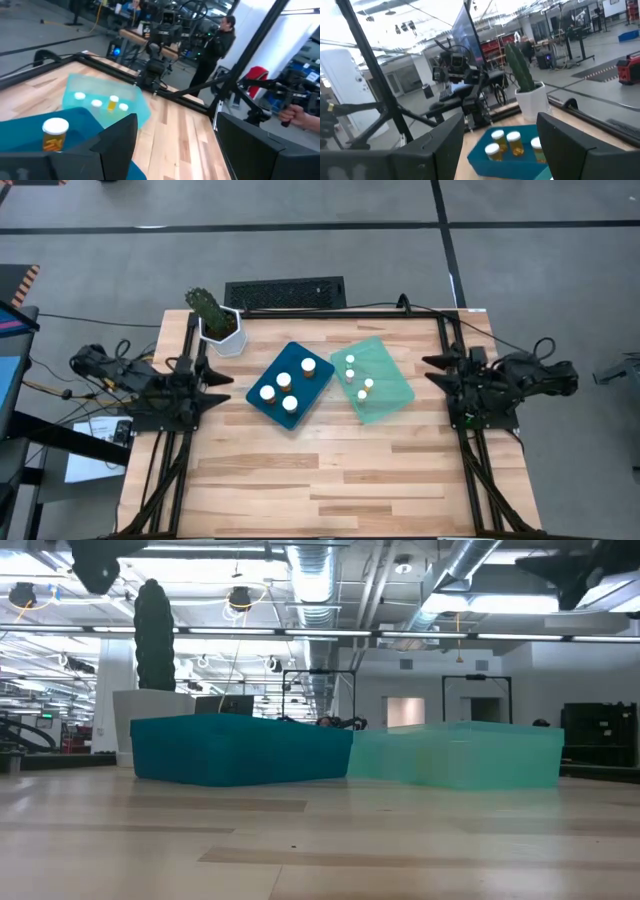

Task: Pick and place medicine bottles into bin by pill shape (circle, oval)
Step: Return to Home Position

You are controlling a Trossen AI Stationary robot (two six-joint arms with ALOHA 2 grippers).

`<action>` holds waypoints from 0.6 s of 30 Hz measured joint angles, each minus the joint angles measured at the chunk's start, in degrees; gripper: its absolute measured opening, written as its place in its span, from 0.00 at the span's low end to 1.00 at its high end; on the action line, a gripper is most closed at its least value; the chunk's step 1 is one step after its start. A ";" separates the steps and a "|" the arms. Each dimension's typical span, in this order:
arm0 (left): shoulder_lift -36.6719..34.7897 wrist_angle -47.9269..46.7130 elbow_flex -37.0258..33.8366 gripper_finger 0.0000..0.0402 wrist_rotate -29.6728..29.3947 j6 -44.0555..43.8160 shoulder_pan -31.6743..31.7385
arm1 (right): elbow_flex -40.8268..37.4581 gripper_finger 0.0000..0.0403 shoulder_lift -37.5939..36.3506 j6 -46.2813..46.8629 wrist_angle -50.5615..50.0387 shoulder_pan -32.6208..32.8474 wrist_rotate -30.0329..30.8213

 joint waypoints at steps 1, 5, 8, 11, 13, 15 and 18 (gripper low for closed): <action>-1.20 0.95 -1.56 0.66 0.41 0.38 0.00 | -0.86 0.65 0.00 0.00 0.43 0.00 0.01; -5.33 3.53 -6.65 0.66 0.35 0.99 0.00 | -5.30 0.65 -0.01 -0.03 5.01 0.00 0.03; -8.26 3.69 -9.99 0.66 -0.83 1.04 0.00 | -8.09 0.65 0.00 -0.02 7.51 0.00 0.06; -11.26 4.36 -12.63 0.66 -2.76 0.66 0.00 | -9.84 0.65 0.00 -0.07 8.60 0.00 0.09; -12.96 4.63 -14.22 0.66 -3.38 0.66 0.00 | -10.45 0.65 -0.02 -0.05 8.83 0.00 0.10; -14.49 4.70 -15.44 0.66 -3.42 1.06 0.00 | -10.77 0.65 0.00 -0.09 8.73 0.00 0.10; -14.25 5.03 -16.61 0.66 -3.70 1.17 0.00 | -11.29 0.65 -0.02 -1.01 8.80 0.00 0.10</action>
